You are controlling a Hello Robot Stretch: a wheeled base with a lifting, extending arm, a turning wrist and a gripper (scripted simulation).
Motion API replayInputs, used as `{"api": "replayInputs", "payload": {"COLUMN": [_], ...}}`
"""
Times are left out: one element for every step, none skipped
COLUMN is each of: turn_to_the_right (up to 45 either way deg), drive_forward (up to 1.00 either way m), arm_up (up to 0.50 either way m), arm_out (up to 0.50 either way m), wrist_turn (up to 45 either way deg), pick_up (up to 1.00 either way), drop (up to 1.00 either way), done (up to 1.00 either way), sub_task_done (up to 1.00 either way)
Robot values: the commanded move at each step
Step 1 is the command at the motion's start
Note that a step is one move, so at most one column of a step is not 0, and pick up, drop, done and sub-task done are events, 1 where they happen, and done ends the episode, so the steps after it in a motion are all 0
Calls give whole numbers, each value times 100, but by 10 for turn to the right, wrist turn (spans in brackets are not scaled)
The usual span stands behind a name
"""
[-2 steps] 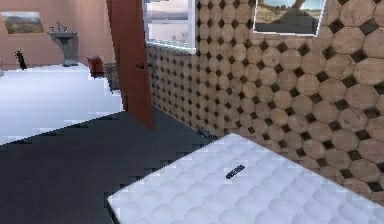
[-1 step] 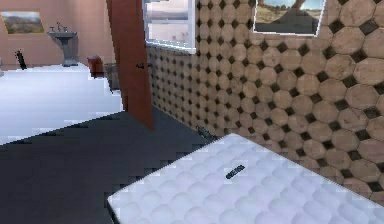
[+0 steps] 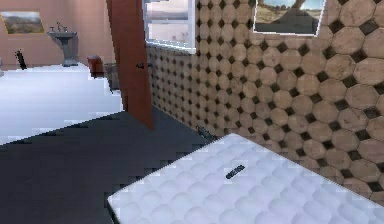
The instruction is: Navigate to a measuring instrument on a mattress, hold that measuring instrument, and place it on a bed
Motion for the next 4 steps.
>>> {"api": "replayInputs", "payload": {"turn_to_the_right": [0, 0, 0, 0], "drive_forward": [0, 0, 0, 0], "arm_up": [10, 0, 0, 0], "arm_out": [0, 0, 0, -32], "wrist_turn": [0, -450, -420, 0], "pick_up": [0, 0, 0, 0], "drop": [0, 0, 0, 0], "done": [0, 0, 0, 0], "sub_task_done": [0, 0, 0, 0]}}
